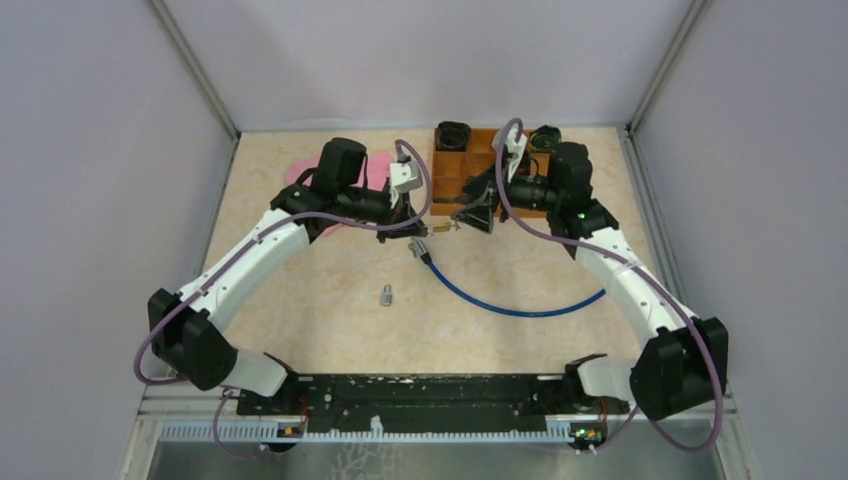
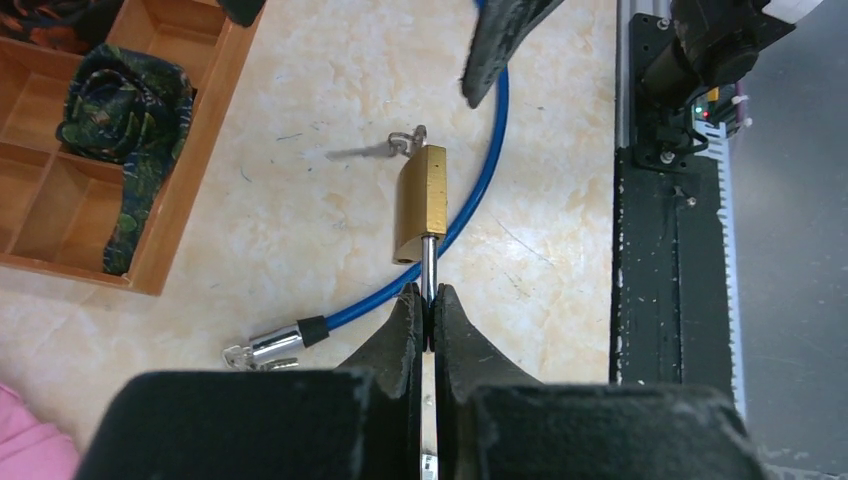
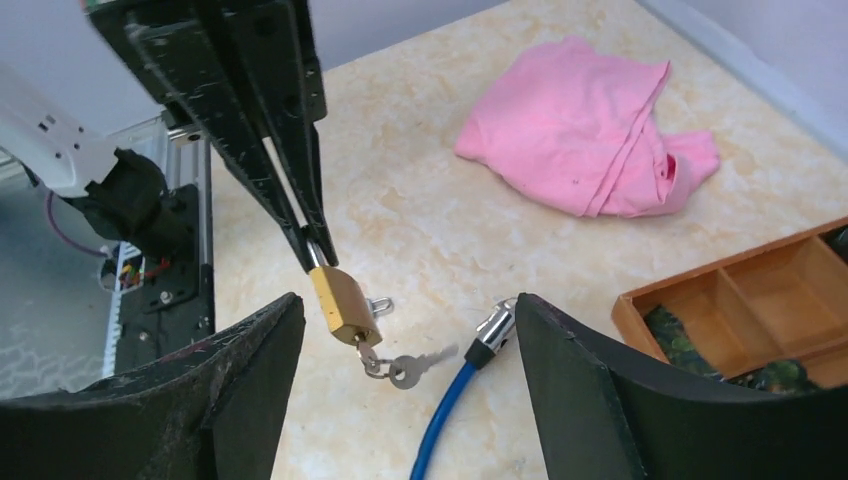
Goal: Lock with the key
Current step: Lock the lock.
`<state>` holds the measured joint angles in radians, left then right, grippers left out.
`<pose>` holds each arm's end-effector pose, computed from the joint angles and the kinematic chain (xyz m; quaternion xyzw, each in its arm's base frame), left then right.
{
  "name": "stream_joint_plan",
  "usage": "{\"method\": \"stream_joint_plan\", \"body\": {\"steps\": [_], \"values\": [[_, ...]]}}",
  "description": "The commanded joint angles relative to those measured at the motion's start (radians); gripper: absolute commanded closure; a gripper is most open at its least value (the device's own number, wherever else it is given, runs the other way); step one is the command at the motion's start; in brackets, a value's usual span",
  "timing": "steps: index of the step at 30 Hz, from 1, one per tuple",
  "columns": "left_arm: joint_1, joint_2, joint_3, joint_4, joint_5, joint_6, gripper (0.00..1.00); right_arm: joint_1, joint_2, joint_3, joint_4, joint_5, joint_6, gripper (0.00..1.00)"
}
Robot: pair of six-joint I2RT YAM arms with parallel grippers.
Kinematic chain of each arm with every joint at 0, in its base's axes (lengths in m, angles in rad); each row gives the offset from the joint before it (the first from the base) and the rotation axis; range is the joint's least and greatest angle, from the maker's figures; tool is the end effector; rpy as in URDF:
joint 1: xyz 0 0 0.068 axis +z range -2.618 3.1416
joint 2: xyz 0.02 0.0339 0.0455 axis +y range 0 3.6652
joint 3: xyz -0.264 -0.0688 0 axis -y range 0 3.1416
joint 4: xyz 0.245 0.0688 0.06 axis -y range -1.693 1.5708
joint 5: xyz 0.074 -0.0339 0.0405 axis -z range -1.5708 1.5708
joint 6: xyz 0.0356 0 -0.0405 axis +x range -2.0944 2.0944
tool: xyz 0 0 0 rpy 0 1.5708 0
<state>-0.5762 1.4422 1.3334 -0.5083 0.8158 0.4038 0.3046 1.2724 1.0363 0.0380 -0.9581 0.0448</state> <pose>0.2512 -0.1942 0.3514 0.5445 0.6339 -0.3874 0.3894 0.2653 0.1139 0.3483 -0.3786 0.6429 0.4489 0.4918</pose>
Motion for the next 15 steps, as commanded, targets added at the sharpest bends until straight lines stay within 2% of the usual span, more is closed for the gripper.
{"method": "stream_joint_plan", "body": {"steps": [1, 8, 15], "values": [[-0.001, -0.008, 0.022, -0.028, 0.053, -0.082, 1.00, 0.007, -0.044, 0.041, -0.105, -0.059, -0.195, 0.24], [-0.002, -0.019, 0.015, 0.001, 0.086, -0.108, 1.00, 0.078, -0.035, -0.029, -0.094, -0.097, -0.235, 0.27], [-0.005, -0.008, 0.013, 0.001, 0.101, -0.116, 1.00, 0.121, -0.012, -0.037, -0.115, -0.116, -0.266, 0.36]]}}
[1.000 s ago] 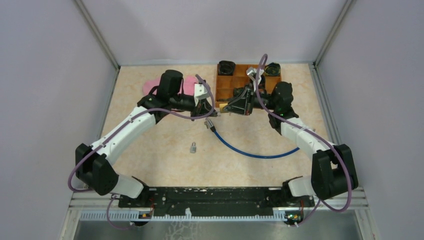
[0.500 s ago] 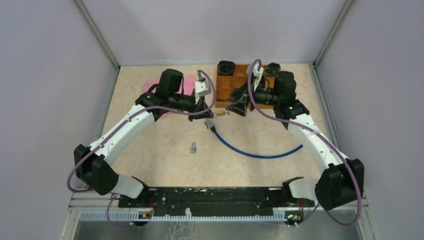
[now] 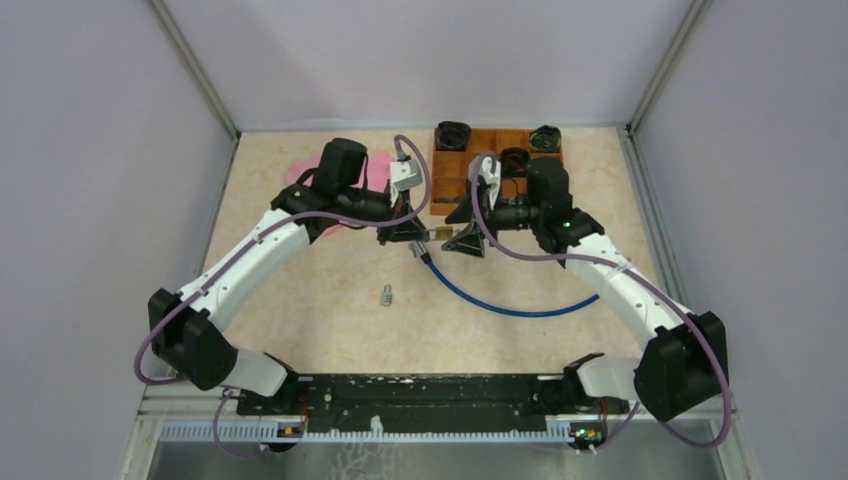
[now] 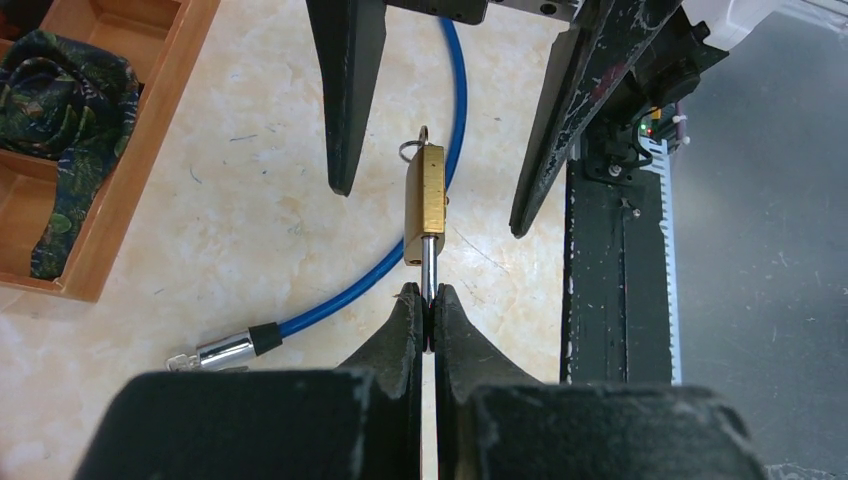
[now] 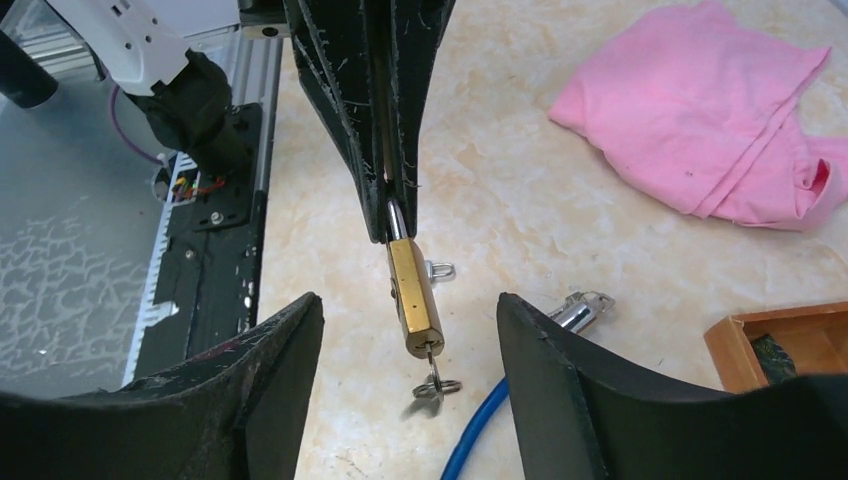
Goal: Lock with the key
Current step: Lock the lock.
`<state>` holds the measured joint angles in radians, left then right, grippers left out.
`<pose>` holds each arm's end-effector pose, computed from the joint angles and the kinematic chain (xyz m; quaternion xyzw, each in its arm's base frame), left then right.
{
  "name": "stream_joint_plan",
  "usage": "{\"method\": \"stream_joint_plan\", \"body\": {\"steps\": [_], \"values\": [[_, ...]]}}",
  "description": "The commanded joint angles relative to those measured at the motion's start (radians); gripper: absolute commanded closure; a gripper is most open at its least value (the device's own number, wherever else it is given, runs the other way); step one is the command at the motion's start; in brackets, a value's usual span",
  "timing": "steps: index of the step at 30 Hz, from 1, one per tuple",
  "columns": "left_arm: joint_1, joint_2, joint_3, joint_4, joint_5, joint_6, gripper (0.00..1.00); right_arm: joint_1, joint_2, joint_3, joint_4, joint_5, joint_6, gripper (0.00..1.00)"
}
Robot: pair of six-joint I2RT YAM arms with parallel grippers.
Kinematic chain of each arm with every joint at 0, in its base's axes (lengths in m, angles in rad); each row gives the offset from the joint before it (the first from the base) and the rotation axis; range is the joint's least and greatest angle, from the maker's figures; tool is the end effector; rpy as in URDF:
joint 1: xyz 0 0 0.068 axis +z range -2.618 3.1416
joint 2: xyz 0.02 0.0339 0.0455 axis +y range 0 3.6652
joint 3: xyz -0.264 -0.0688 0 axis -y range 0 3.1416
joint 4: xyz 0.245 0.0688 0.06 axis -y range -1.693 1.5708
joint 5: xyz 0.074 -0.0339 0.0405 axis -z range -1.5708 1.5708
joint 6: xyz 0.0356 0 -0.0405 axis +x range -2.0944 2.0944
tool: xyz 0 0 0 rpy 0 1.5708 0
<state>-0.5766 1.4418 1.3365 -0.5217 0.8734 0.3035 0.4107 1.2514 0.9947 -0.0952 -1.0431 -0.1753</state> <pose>0.2487 -0.1943 0.3524 0.5178 0.6483 -0.4293 0.3568 0.2404 0.1382 0.3283 -0.4784 0.5983 0.4640 0.4449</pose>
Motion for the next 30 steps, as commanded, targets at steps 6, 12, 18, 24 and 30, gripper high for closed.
{"method": "stream_joint_plan", "body": {"steps": [6, 12, 18, 24, 30], "values": [[-0.006, -0.005, 0.012, 0.015, 0.053, -0.023, 1.00, 0.025, 0.014, -0.003, 0.032, -0.029, -0.045, 0.58], [-0.006, 0.007, 0.020, 0.014, 0.052, -0.025, 1.00, 0.030, 0.013, -0.032, 0.110, -0.035, 0.024, 0.83], [-0.006, 0.015, 0.040, 0.000, 0.060, 0.014, 0.95, 0.025, -0.009, -0.093, 0.254, -0.043, 0.137, 1.00], [0.012, -0.002, 0.066, -0.015, 0.053, 0.096, 0.62, -0.073, -0.050, -0.191, 0.639, -0.073, 0.463, 1.00], [0.049, -0.003, 0.103, 0.131, 0.089, -0.033, 0.40, -0.195, -0.064, -0.253, 1.031, -0.036, 0.810, 1.00]]}}
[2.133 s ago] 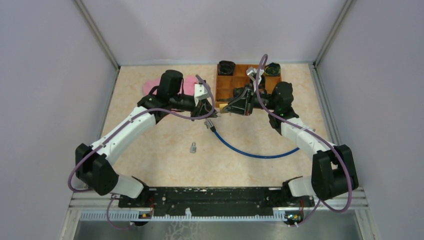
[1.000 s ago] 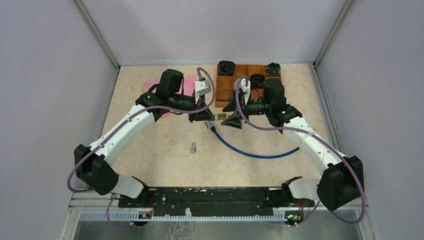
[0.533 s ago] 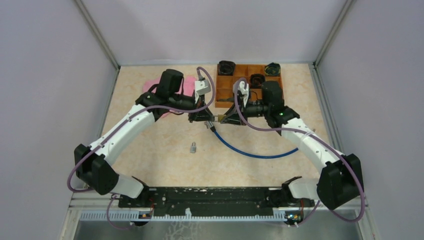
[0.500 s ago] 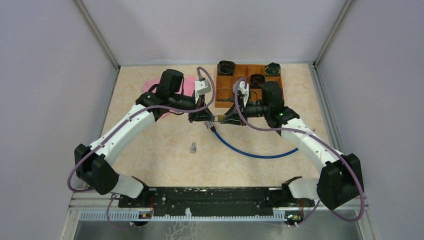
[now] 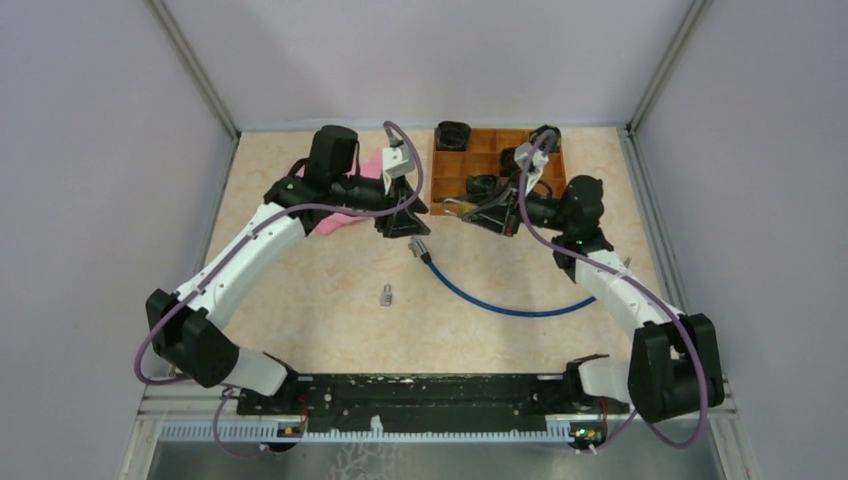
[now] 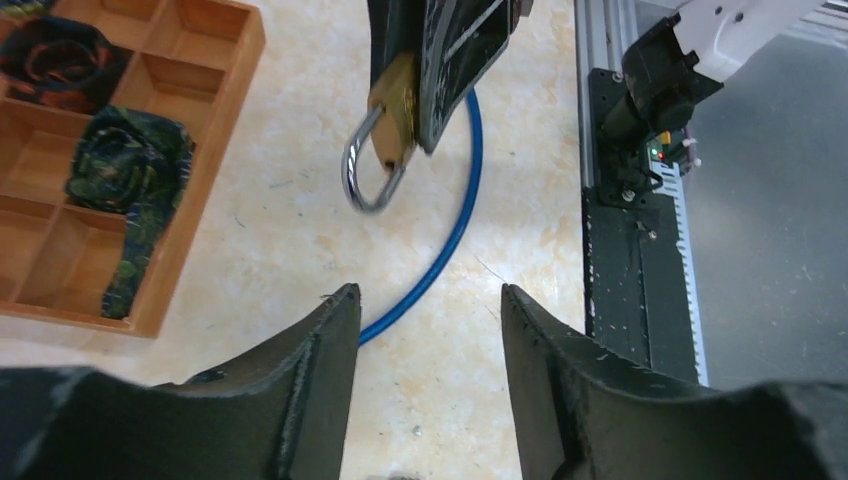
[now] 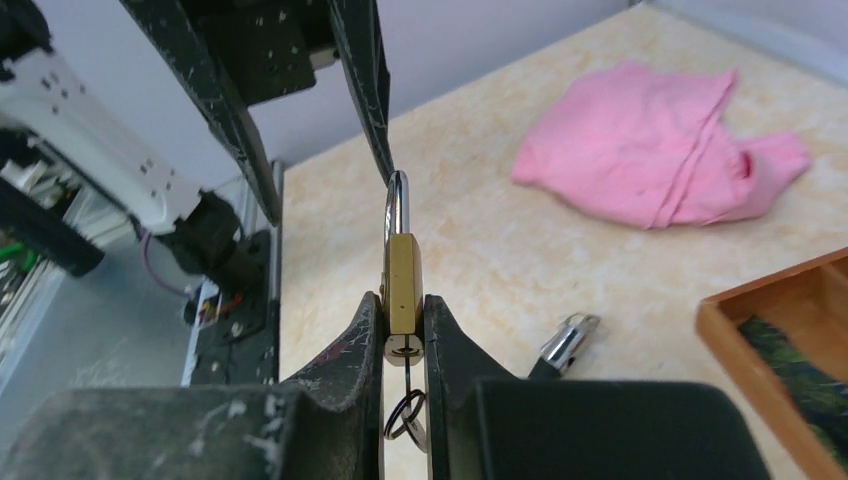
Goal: Lock with the key
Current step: Lock the lock.
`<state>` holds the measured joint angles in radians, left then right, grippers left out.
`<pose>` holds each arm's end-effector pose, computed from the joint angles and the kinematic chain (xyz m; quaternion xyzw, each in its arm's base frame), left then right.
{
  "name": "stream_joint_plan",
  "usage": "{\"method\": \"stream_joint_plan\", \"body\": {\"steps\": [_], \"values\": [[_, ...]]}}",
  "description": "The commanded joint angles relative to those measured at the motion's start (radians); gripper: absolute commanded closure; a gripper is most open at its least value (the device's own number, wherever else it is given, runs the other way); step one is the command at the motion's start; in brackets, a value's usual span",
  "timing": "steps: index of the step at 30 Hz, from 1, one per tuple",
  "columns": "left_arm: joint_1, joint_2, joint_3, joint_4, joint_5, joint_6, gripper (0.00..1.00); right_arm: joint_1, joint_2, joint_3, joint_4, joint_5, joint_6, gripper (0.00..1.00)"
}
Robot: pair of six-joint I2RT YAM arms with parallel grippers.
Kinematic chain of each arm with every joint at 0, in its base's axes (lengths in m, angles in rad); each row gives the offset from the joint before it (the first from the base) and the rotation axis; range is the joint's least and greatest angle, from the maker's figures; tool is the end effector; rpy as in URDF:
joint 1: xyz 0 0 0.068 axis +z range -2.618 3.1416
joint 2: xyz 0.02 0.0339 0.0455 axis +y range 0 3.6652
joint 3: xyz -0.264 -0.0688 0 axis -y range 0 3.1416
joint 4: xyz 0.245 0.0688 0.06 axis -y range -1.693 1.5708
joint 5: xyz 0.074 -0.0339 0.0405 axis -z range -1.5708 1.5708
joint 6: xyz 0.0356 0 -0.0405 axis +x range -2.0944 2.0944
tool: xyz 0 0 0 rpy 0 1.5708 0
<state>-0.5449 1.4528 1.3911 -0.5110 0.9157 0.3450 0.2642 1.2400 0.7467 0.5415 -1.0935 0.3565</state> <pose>0.2570 -0.1888 0.3686 0.5299 0.6199 -0.4290 0.3884 0.2511 0.1007 0.3044 -0.3488 0.6060 0.5304 0.4793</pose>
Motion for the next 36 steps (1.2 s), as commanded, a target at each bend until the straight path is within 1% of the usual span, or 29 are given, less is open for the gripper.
{"method": "stream_joint_plan", "body": {"steps": [1, 4, 6, 10, 12, 15, 19, 23, 30, 36], "values": [[0.016, -0.010, 0.051, 0.156, 0.049, -0.106, 0.38, -0.054, -0.053, -0.015, 0.445, 0.019, 0.317, 1.00], [0.017, 0.010, 0.064, 0.263, 0.066, -0.218, 0.37, -0.058, -0.055, -0.059, 0.608, 0.039, 0.420, 1.00], [0.017, 0.023, 0.064, 0.333, 0.086, -0.297, 0.38, -0.058, -0.055, -0.084, 0.677, 0.043, 0.471, 1.00], [0.012, 0.034, 0.039, 0.474, 0.141, -0.433, 0.44, -0.058, -0.057, -0.109, 0.697, 0.039, 0.488, 1.00], [0.002, 0.031, 0.019, 0.531, 0.164, -0.471, 0.49, -0.057, -0.057, -0.119, 0.708, 0.035, 0.493, 1.00], [-0.011, 0.036, 0.013, 0.536, 0.168, -0.474, 0.57, -0.056, -0.054, -0.125, 0.723, 0.029, 0.503, 1.00], [-0.014, 0.043, 0.010, 0.541, 0.174, -0.479, 0.66, -0.053, -0.047, -0.128, 0.736, 0.023, 0.506, 1.00], [-0.018, 0.044, -0.004, 0.547, 0.186, -0.480, 0.67, -0.051, -0.039, -0.130, 0.743, 0.025, 0.504, 1.00], [-0.026, 0.050, -0.018, 0.561, 0.189, -0.489, 0.76, -0.042, -0.027, -0.127, 0.741, 0.023, 0.501, 1.00], [-0.034, 0.060, -0.020, 0.589, 0.205, -0.514, 0.80, -0.039, -0.025, -0.129, 0.725, 0.021, 0.485, 1.00]]}}
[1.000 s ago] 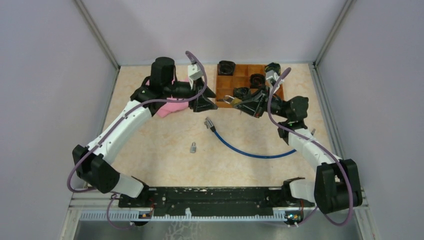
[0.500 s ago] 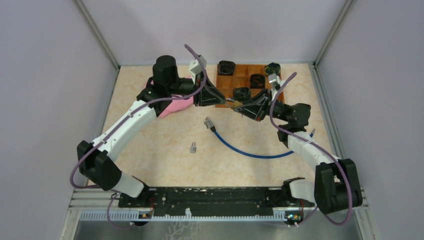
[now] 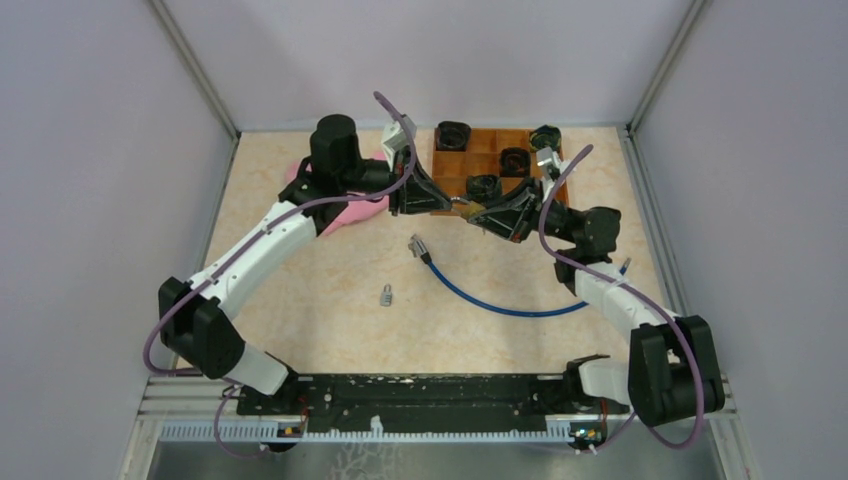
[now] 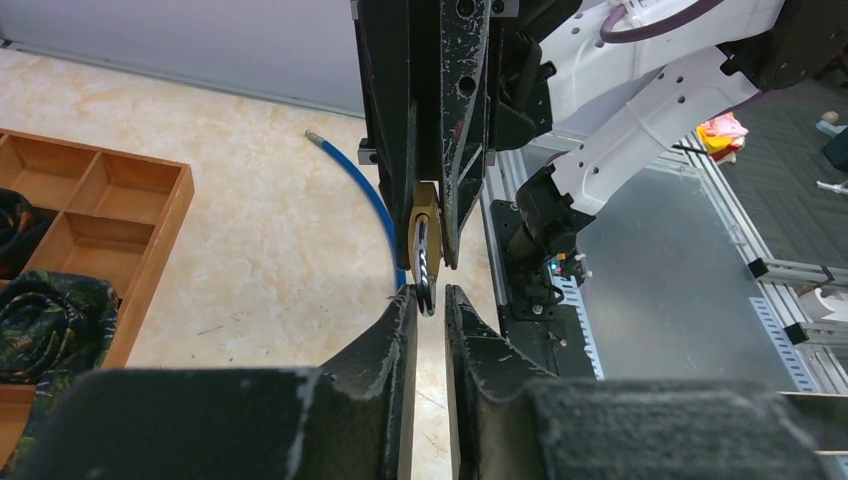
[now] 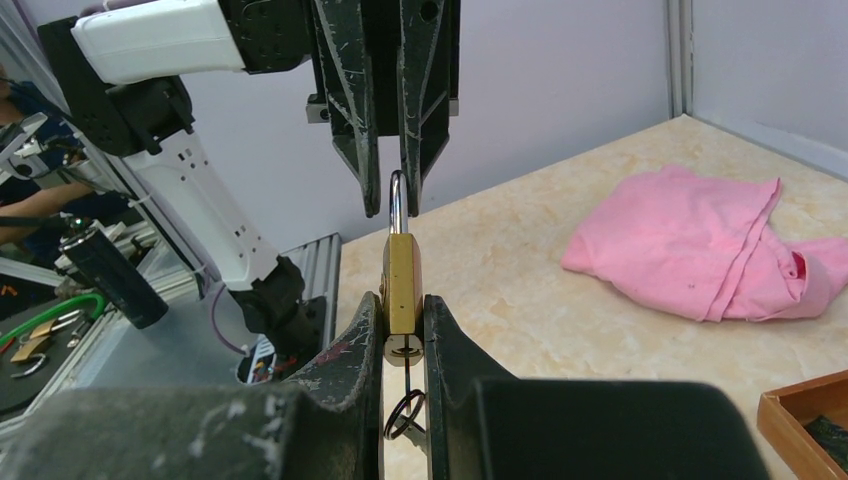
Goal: Lock with the key
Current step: Lock the lock.
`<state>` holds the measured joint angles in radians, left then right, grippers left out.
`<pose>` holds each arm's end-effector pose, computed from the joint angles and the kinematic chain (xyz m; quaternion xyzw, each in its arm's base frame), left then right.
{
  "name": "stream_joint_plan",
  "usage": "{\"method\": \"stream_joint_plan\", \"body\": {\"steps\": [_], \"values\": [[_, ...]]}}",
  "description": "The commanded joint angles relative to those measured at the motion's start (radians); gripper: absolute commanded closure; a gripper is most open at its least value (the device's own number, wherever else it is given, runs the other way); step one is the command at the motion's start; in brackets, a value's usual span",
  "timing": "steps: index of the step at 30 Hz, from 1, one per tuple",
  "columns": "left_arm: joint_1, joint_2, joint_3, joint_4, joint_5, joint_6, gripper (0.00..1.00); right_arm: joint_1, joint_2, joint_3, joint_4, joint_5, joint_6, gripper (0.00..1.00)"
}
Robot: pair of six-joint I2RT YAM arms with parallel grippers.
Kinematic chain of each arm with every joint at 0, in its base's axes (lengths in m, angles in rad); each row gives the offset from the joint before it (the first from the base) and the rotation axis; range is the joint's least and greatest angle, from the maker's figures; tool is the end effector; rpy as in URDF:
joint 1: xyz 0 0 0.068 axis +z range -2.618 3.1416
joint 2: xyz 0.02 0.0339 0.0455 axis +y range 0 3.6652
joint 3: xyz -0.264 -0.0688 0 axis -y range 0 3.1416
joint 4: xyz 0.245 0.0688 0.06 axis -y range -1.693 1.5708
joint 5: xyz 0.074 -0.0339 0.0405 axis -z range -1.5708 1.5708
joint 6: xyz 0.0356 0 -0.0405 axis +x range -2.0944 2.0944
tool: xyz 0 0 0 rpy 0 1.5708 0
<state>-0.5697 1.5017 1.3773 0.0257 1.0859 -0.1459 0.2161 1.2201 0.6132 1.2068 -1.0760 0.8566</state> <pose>0.2714 -0.2112 0.3971 0.4726 0.5474 -0.5600 0.4043 0.2275 0.0820 0.3223 -0.3040 0.5230 0.5936 0.5307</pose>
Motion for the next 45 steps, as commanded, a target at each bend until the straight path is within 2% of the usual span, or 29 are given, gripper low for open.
{"method": "stream_joint_plan", "body": {"steps": [1, 5, 9, 19, 45], "values": [[-0.010, 0.012, -0.007, 0.054, 0.036, -0.025, 0.81, 0.009, -0.005, 0.005, 0.058, 0.004, -0.017, 1.00], [-0.016, 0.017, -0.009, 0.056, 0.038, -0.027, 0.87, 0.010, -0.003, 0.005, 0.056, 0.004, -0.019, 1.00], [-0.023, 0.021, -0.018, 0.060, 0.043, -0.028, 1.00, 0.014, -0.001, 0.009, 0.056, 0.005, -0.018, 1.00], [-0.052, 0.032, -0.071, 0.138, 0.065, -0.071, 1.00, 0.042, 0.011, 0.019, 0.076, 0.001, 0.000, 1.00], [-0.107, 0.053, -0.148, 0.197, 0.072, -0.093, 1.00, 0.065, 0.029, 0.042, 0.098, 0.003, -0.031, 1.00]]}}
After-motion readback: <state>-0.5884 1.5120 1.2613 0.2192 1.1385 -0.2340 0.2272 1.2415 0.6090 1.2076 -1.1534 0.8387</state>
